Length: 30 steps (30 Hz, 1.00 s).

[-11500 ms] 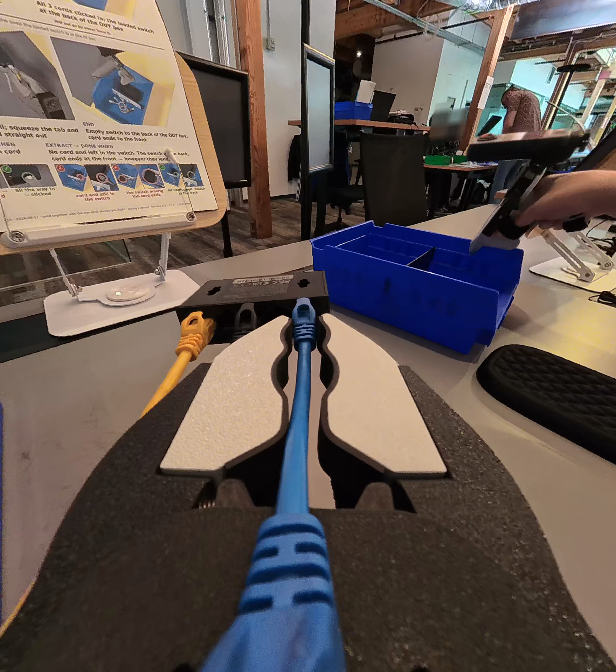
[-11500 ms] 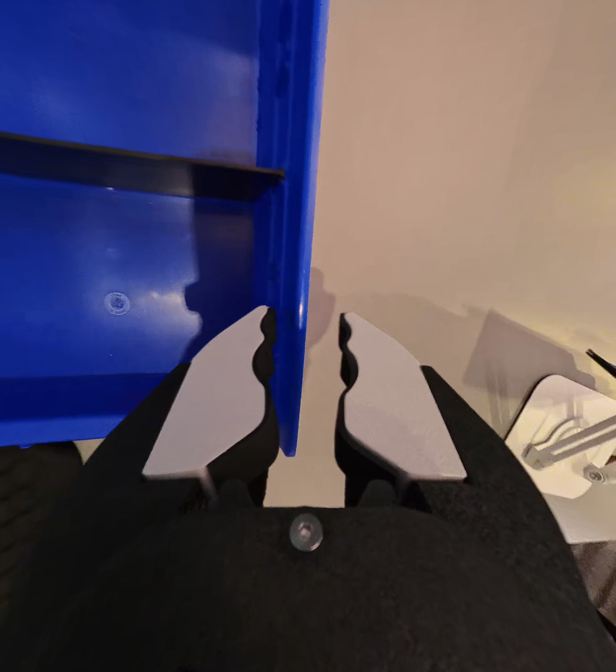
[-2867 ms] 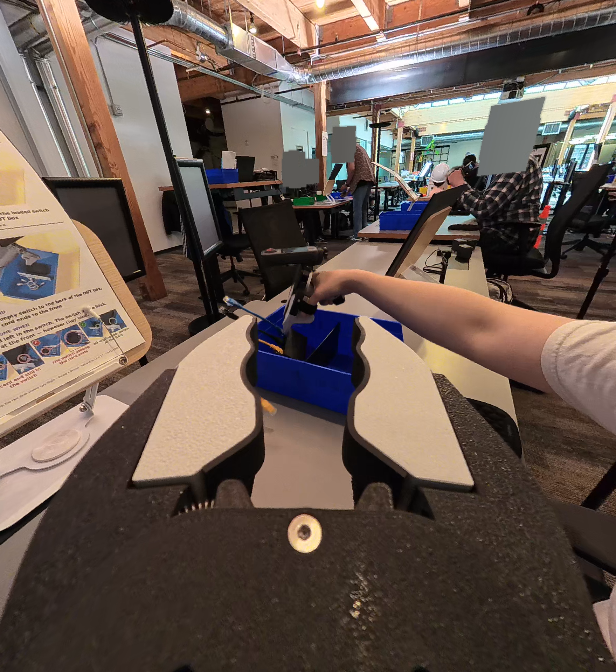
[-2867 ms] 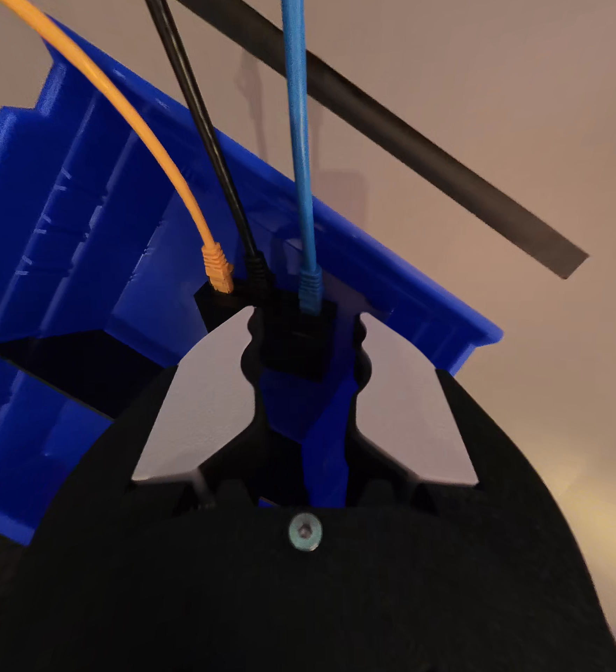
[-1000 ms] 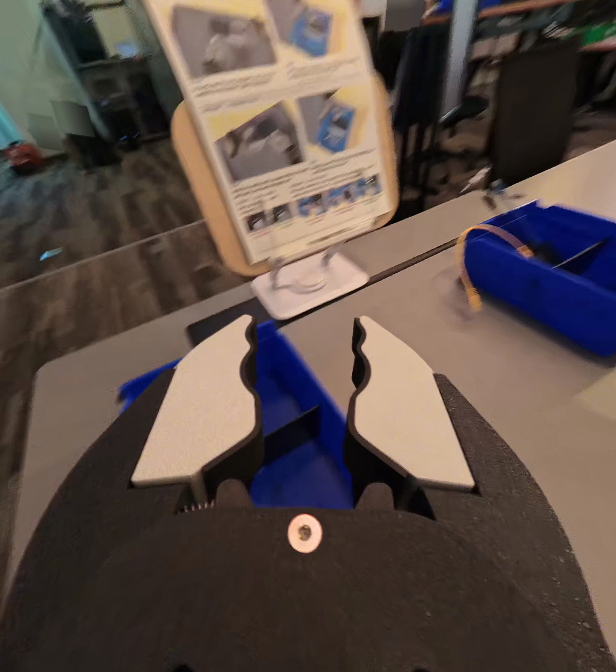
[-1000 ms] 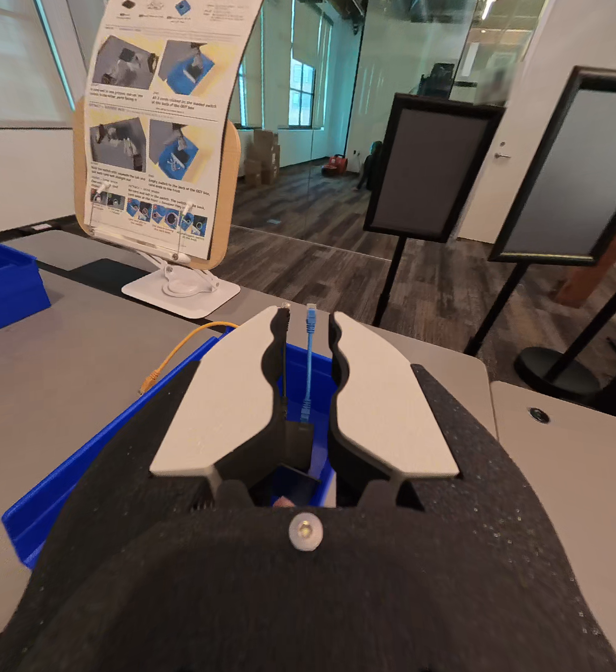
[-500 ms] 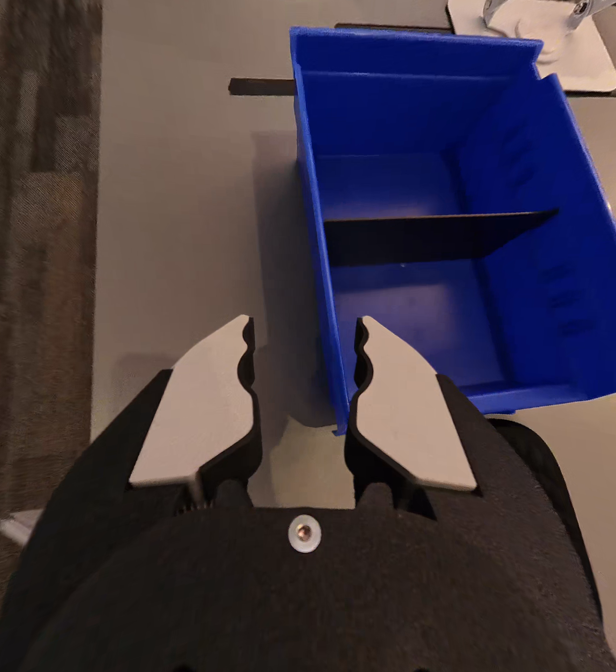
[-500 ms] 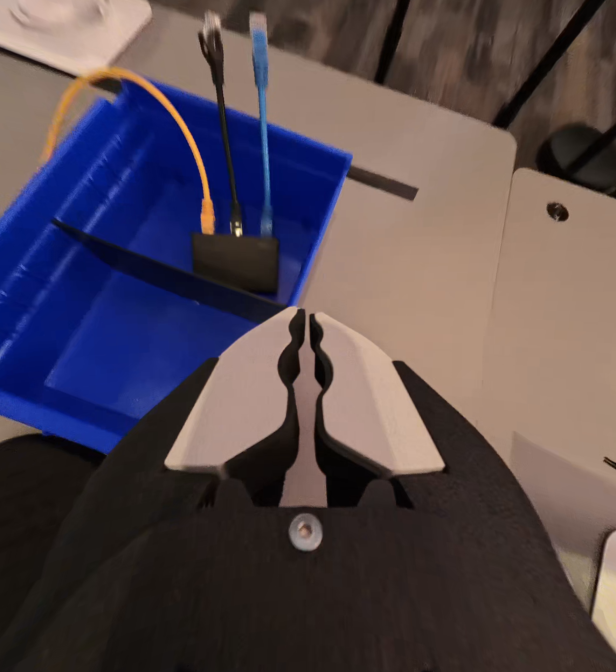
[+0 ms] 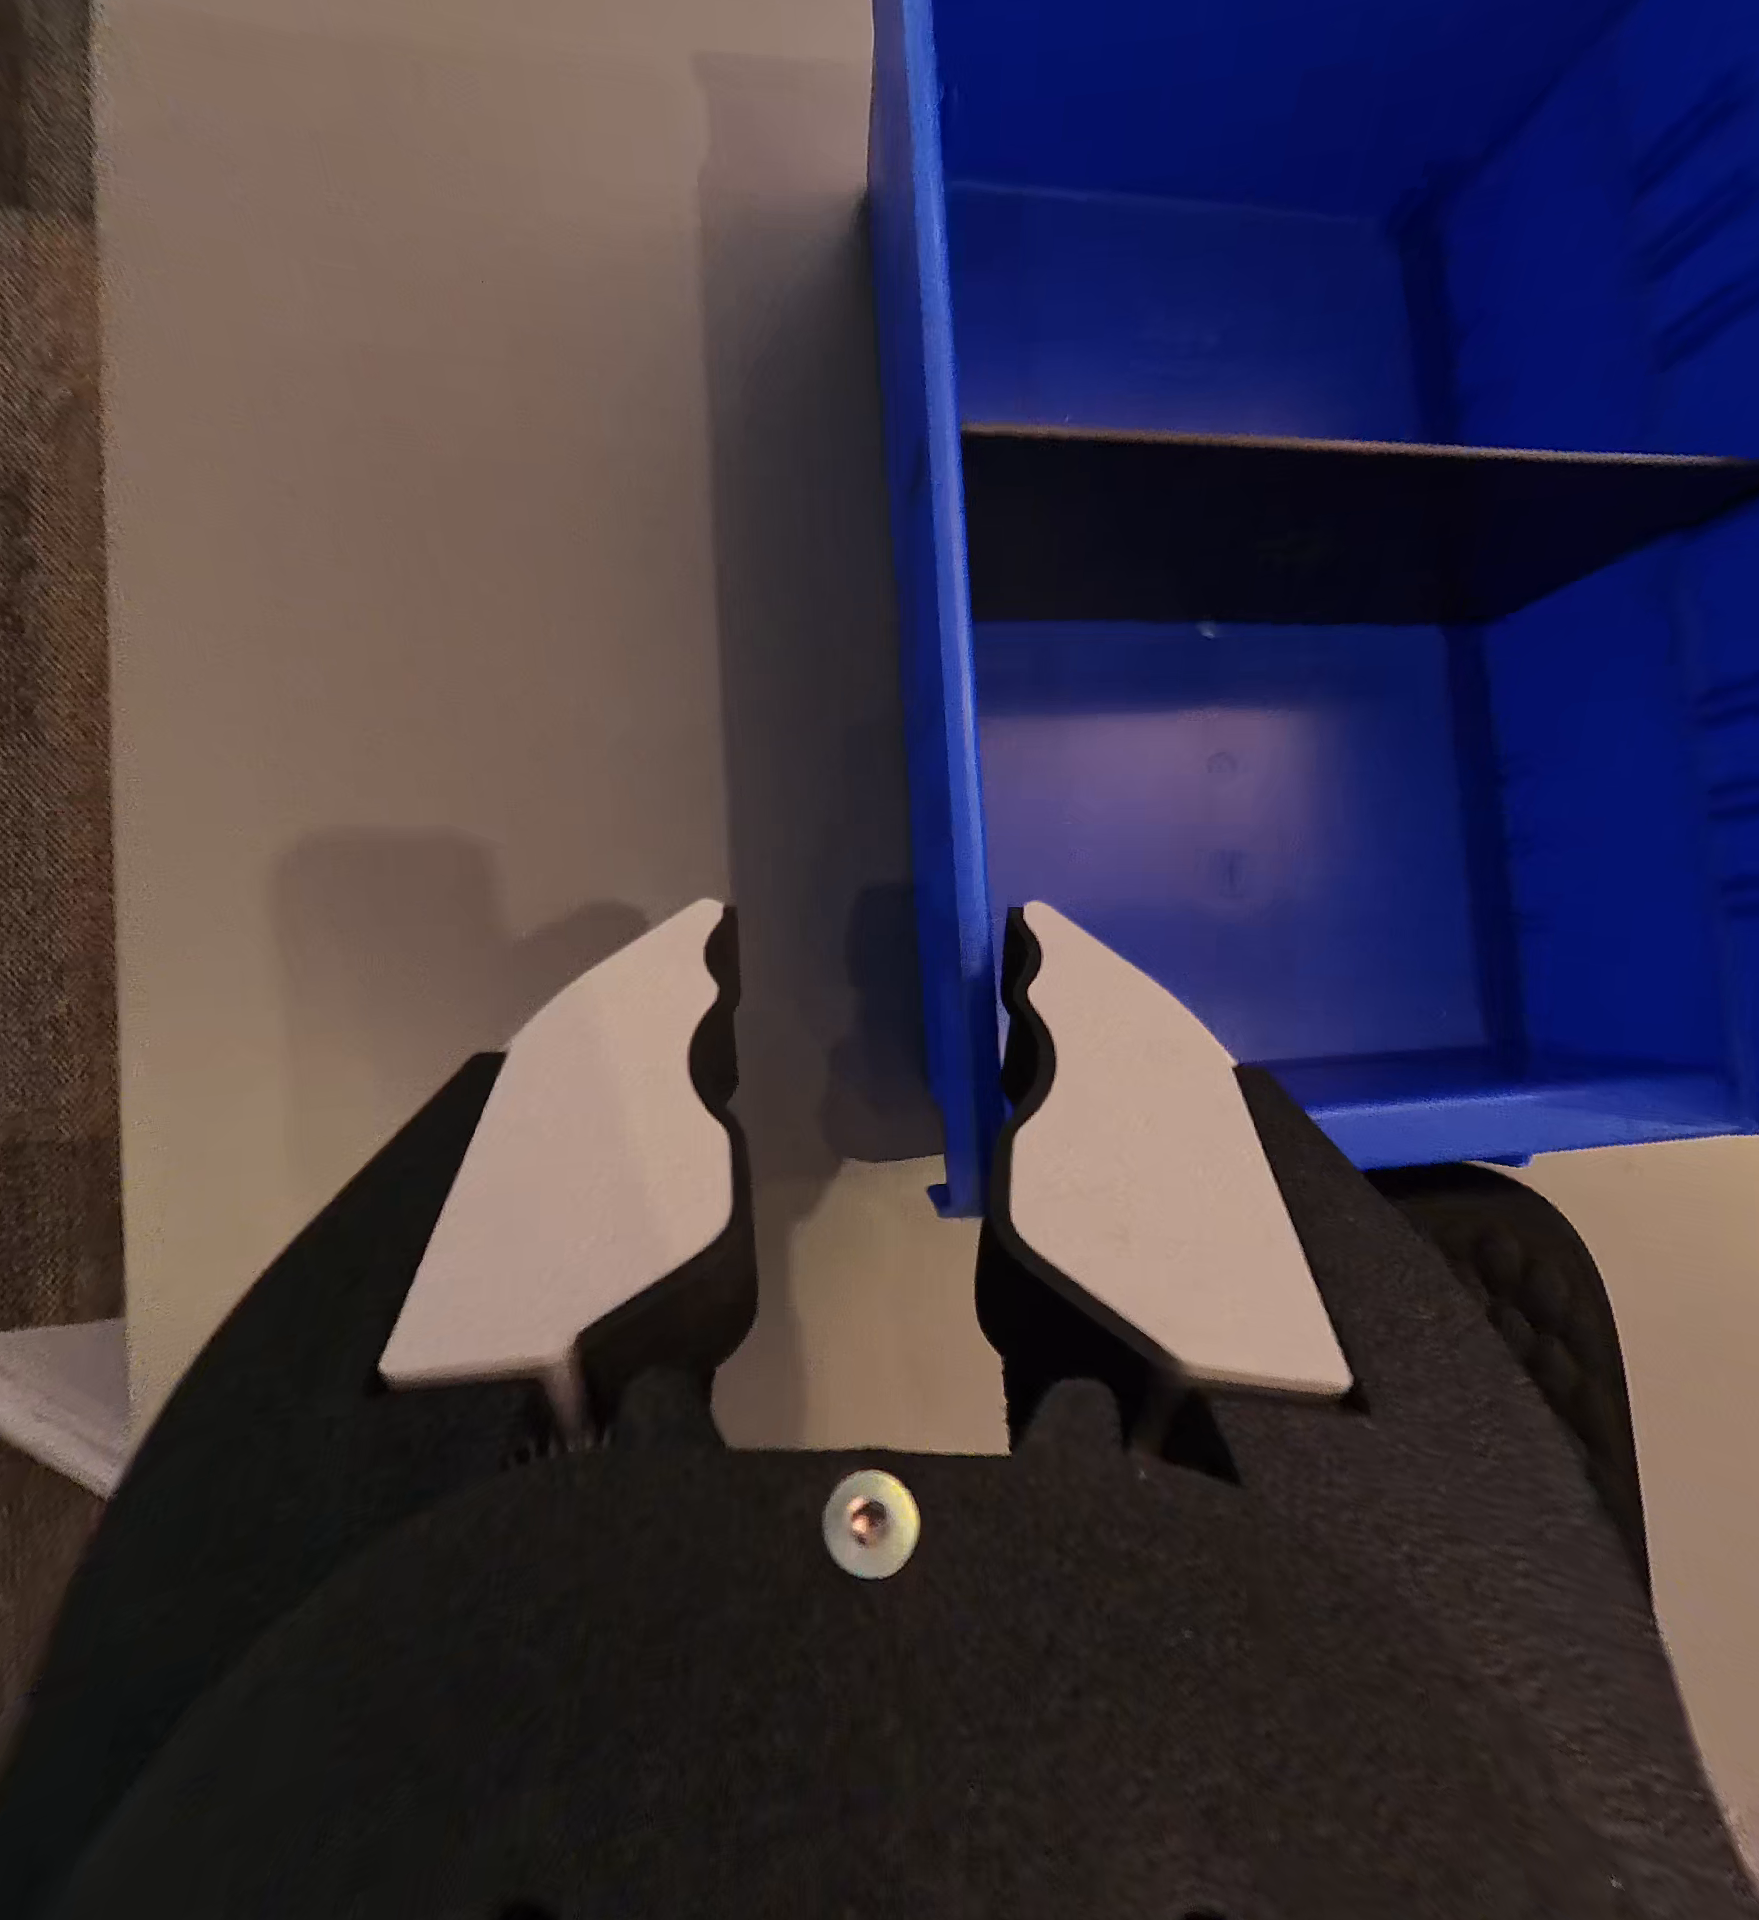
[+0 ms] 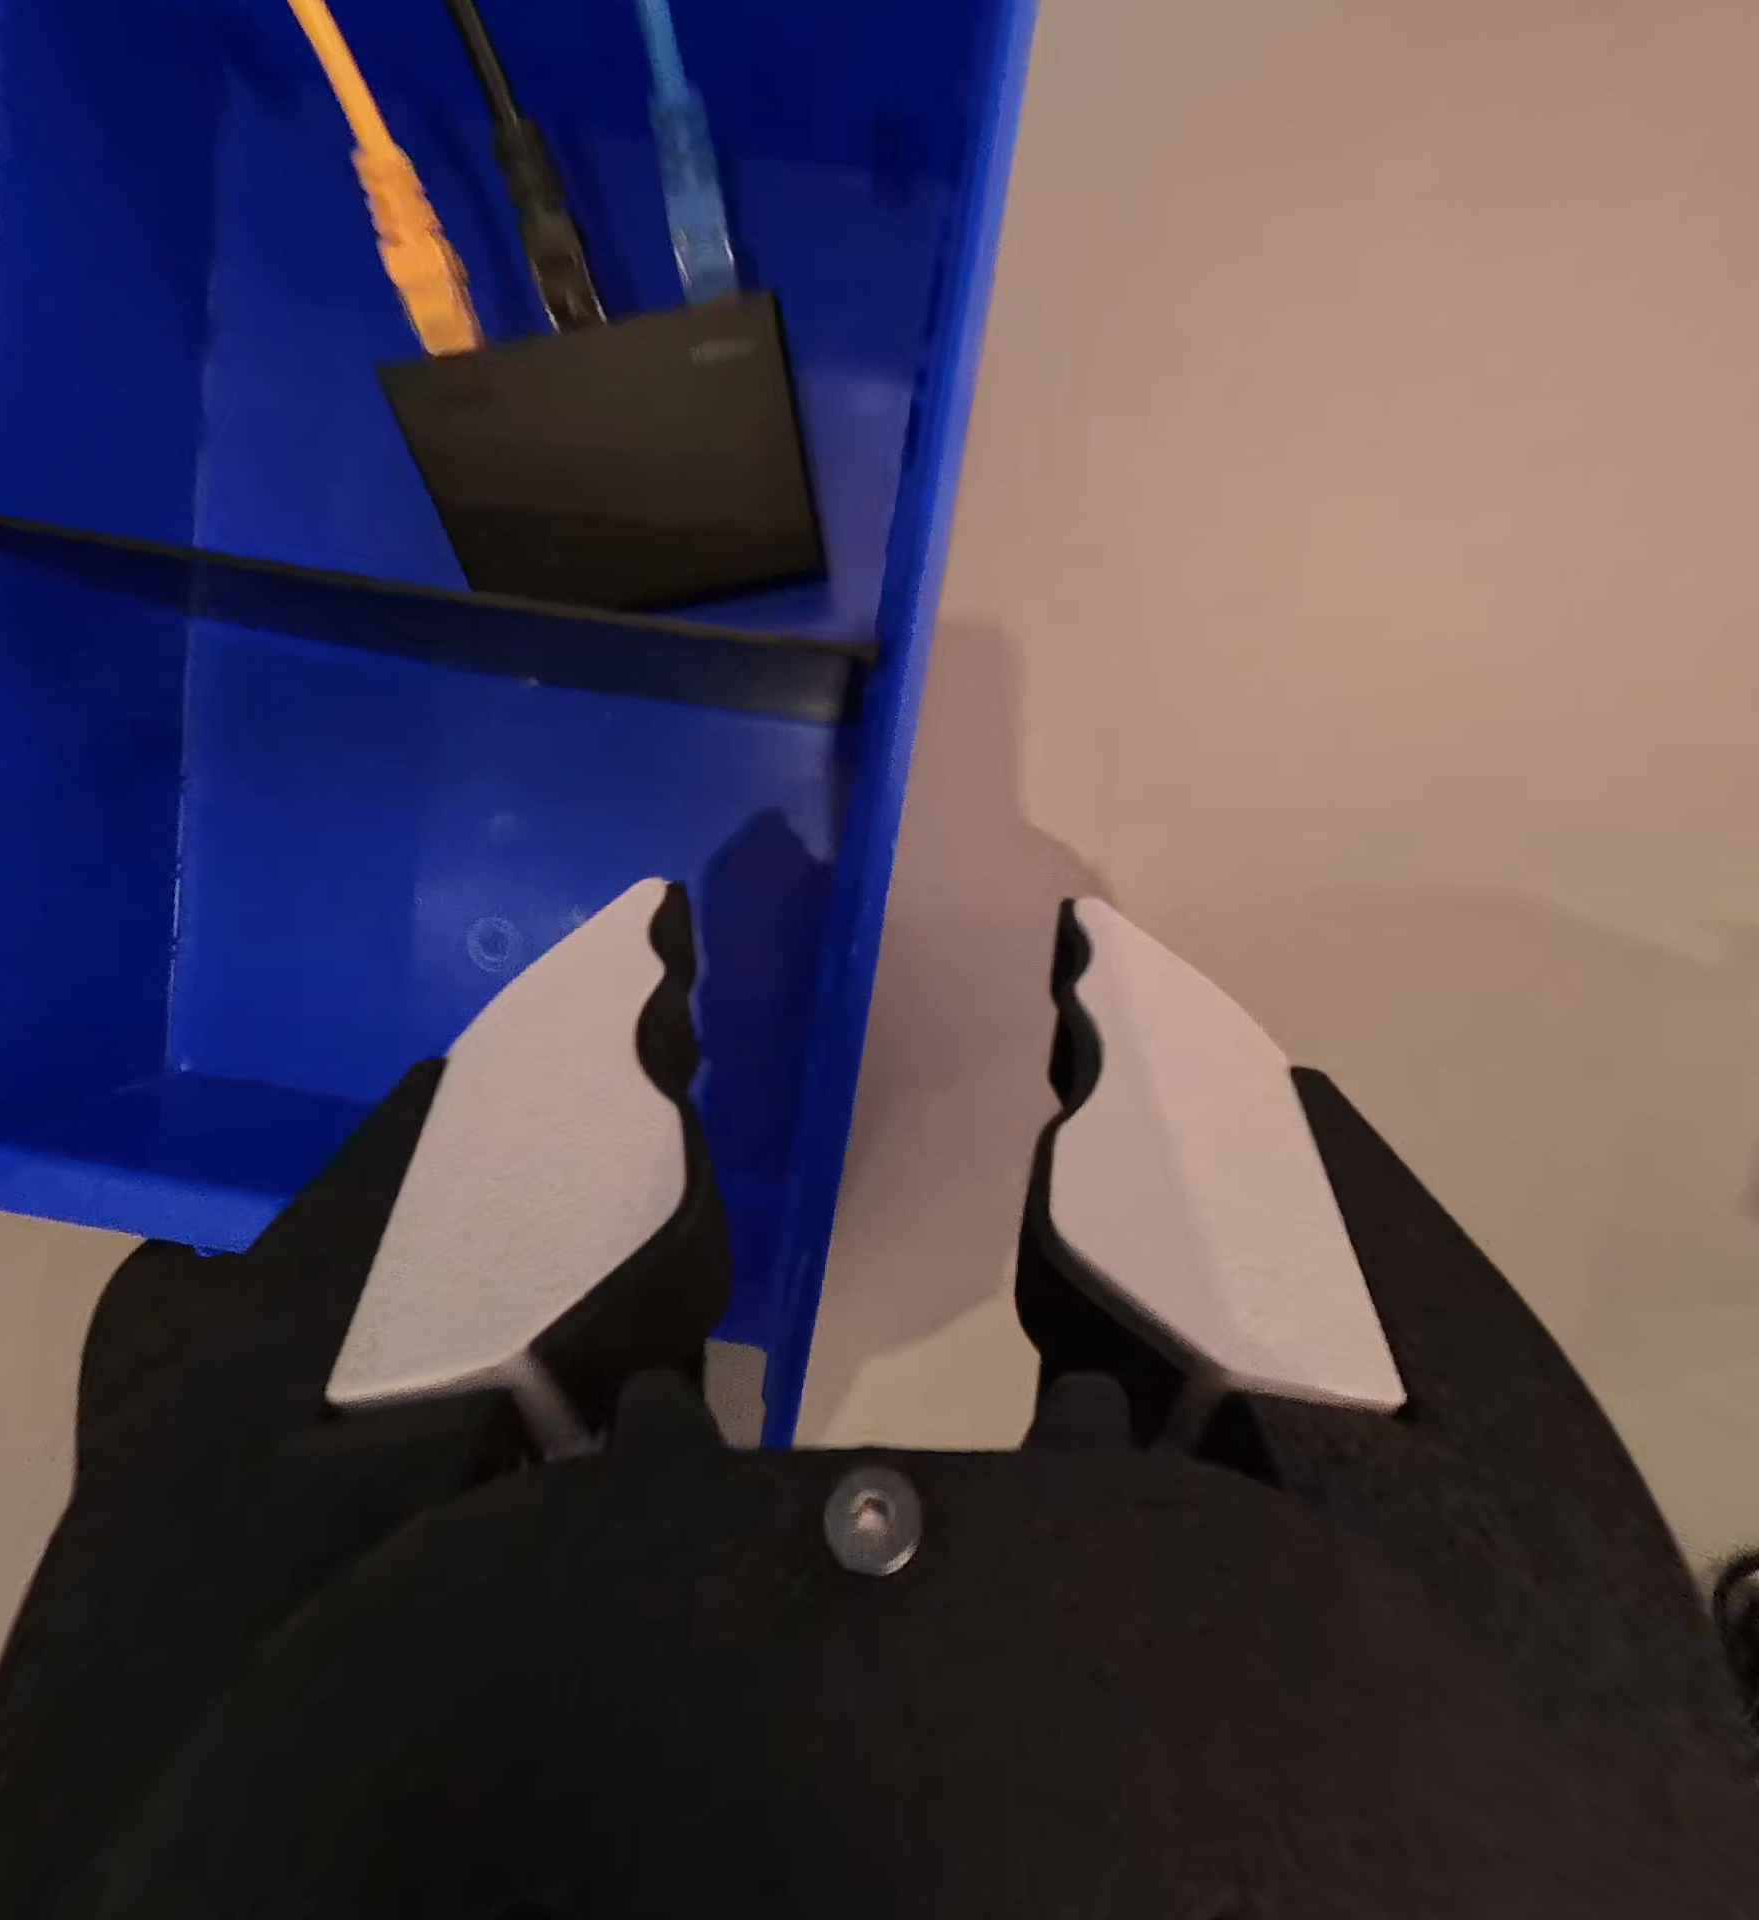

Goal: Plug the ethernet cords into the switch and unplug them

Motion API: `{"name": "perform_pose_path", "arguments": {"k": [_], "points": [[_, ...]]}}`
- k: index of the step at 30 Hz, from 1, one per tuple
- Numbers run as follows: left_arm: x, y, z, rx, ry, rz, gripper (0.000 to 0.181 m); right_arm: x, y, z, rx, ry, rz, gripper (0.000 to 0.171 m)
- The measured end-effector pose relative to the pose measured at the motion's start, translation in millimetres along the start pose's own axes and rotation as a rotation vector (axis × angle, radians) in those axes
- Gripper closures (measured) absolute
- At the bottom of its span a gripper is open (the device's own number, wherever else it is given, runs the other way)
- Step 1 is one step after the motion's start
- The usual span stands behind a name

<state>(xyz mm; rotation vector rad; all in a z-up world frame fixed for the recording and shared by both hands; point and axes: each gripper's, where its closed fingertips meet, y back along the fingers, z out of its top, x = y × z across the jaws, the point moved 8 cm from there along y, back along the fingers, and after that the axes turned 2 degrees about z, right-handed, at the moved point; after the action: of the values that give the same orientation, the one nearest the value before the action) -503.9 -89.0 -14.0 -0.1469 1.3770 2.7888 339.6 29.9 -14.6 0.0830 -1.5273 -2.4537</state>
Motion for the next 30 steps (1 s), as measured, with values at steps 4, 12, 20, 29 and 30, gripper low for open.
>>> {"name": "perform_pose_path", "arguments": {"k": [4, 12, 20, 29, 30], "points": [[-4, -8, -2, 0.044, 0.017, 0.015, 0.139, -3, -15, -8, 0.105, -0.005, -0.068, 0.121], [-12, -22, -7, 0.118, 0.001, 0.011, 0.167, 9, -29, -8, 0.193, 0.041, -0.038, 0.161], [-34, -27, -8, 0.158, -0.11, 0.023, 0.175, 12, -28, -9, 0.218, 0.03, 0.009, 0.164], [-85, -32, -13, 0.11, -0.227, 0.077, 0.173, 33, -29, -10, 0.221, 0.042, 0.014, 0.164], [-91, -32, -14, 0.109, -0.234, 0.08, 0.172, 37, -30, -10, 0.22, 0.038, 0.016, 0.164]]}}
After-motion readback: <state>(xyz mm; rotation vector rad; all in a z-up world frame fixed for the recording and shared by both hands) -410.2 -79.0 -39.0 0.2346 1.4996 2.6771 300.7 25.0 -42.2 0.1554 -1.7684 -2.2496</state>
